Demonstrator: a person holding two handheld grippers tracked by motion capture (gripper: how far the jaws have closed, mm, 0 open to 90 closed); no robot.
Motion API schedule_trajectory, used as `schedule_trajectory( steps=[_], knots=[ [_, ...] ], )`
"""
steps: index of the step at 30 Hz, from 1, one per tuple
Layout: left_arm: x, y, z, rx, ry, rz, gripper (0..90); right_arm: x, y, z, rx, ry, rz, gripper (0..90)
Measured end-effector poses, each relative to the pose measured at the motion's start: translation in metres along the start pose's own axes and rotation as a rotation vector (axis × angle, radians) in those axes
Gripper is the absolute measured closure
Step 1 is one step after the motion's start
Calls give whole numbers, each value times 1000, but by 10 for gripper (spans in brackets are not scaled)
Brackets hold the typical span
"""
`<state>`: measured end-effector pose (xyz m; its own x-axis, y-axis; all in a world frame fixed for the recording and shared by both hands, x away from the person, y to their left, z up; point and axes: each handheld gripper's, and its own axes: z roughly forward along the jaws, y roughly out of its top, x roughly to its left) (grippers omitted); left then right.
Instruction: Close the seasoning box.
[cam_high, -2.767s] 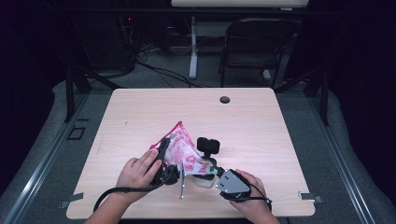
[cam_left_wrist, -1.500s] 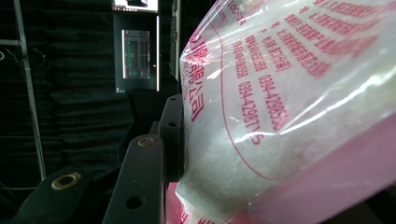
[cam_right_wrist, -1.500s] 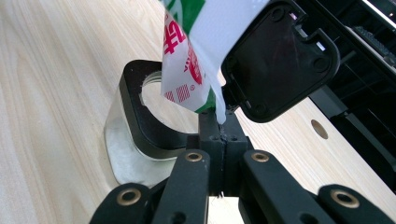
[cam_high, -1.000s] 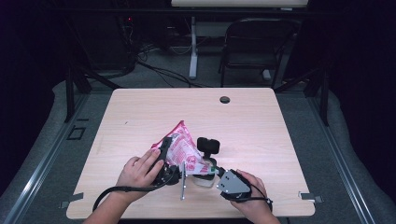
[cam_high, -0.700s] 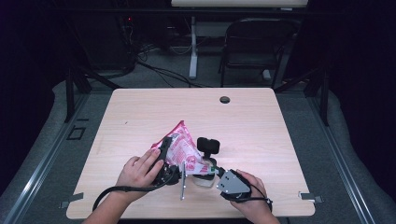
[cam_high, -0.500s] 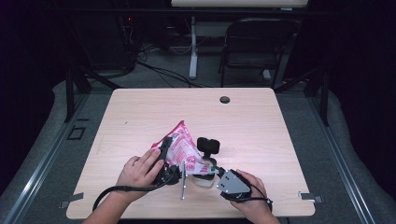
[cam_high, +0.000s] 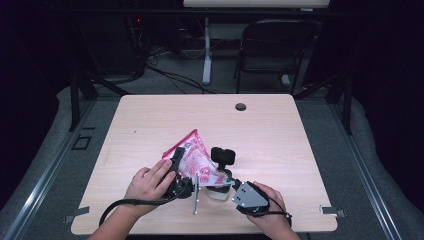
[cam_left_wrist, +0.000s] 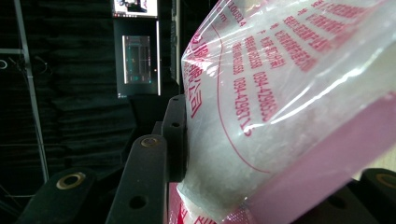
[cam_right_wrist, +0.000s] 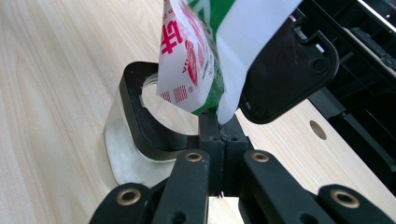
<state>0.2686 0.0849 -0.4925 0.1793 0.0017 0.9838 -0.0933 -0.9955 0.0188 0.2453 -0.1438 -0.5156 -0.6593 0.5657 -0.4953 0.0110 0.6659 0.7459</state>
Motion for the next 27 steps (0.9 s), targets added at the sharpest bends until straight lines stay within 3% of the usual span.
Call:
schedule_trajectory(
  steps=[27],
  knots=[
    [2,2,-4,-14,25,9,703,-3,-3,2,20,-4,-2,900]
  ],
)
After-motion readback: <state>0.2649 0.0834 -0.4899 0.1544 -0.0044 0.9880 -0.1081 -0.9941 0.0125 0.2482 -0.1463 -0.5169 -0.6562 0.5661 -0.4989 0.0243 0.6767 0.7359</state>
